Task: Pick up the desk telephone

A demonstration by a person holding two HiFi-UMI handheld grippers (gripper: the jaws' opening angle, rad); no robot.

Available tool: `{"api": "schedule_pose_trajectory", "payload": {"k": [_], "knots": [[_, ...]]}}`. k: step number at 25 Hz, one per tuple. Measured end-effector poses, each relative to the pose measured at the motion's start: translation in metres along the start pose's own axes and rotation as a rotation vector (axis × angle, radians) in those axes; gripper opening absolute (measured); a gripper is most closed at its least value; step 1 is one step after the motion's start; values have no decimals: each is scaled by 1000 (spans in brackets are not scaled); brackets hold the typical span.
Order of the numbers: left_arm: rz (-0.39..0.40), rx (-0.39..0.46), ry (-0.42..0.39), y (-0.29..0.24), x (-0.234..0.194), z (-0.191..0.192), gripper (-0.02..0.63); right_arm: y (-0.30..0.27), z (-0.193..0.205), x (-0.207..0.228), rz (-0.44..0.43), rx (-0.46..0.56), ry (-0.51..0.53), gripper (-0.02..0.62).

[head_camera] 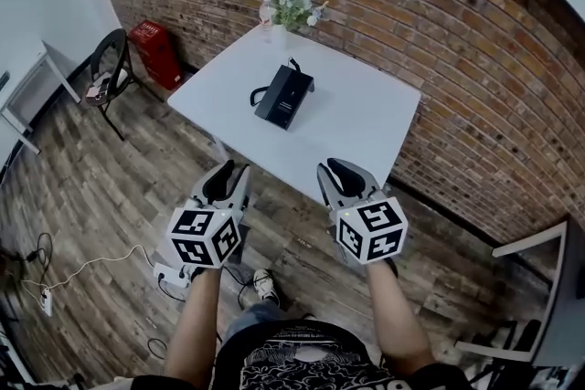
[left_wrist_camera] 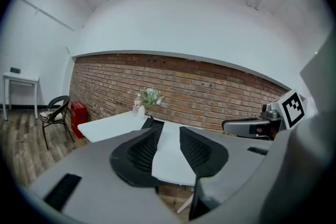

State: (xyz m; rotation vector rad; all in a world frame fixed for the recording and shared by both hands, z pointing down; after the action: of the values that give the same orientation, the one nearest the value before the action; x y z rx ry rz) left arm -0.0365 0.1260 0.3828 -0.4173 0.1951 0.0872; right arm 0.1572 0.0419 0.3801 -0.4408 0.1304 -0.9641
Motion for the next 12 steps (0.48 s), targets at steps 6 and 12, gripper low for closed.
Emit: {"api": "schedule_pose_trajectory", "payload": {"k": [6,12], "knots": [[54,-28,-1,-44,-55,-30,137,-57,-25,11,42,-15,-43,71],[114,-63,-16,-83,-100,-48,155,-104,-42,20,88,-26,-74,98]]}}
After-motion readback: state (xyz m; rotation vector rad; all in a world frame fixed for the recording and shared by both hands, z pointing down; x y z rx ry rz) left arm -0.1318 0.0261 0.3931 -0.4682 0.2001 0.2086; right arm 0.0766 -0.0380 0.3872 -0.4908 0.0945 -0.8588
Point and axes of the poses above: the fingertips, and each gripper's own axes: y backward along the fingers, x to its right, z out of its underside, the point moved 6 cm from there along y, backward along the fingers, and after that the axes turned 11 degrees about -x, right-handed, at the moved point
